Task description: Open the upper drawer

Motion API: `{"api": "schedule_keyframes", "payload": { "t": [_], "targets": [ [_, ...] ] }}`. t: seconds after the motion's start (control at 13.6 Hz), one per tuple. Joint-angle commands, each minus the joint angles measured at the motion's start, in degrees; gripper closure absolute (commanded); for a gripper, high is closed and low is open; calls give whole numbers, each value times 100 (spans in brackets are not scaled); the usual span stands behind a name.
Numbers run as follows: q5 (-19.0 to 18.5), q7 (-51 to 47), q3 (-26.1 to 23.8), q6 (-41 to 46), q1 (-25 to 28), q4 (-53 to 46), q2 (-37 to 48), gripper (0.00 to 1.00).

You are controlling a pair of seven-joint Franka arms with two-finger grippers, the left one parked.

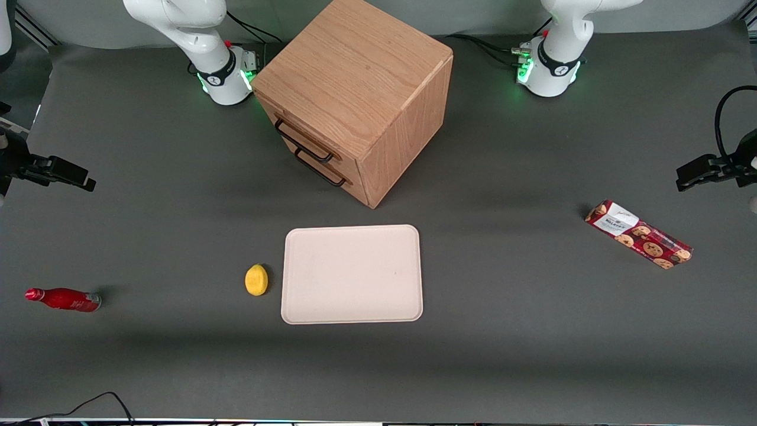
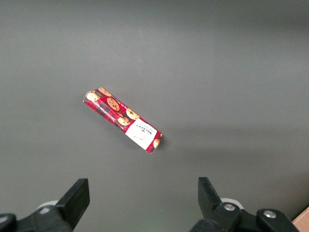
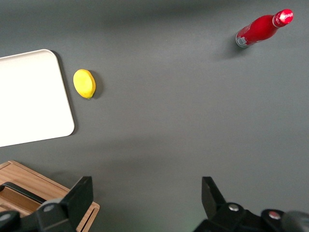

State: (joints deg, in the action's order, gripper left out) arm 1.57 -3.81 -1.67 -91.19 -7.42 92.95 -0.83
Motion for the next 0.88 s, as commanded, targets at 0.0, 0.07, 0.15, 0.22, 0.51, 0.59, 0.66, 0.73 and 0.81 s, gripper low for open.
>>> {"api": "schedule_keyframes", "payload": {
  "t": [0.0, 0.07, 0.15, 0.22, 0.51, 0.59, 0.66, 0.73, 0.81],
  "targets": [
    [98, -14, 26, 22, 38, -31, 13, 0],
    [98, -23, 17, 23, 47, -31, 21, 0],
    [98, -41, 0, 23, 65, -31, 39, 0],
    [98, -32, -9, 23, 74, -31, 39, 0],
    [106, -6, -44, 328, 362, -40, 100, 0],
    [115, -14, -44, 435, 581, -40, 153, 0],
    [124, -15, -36, 479, 827, -31, 214, 0],
    [124, -6, -27, 654, 1082, -49, 232, 0],
    [133, -14, -27, 760, 1363, -49, 232, 0]
  ]
}}
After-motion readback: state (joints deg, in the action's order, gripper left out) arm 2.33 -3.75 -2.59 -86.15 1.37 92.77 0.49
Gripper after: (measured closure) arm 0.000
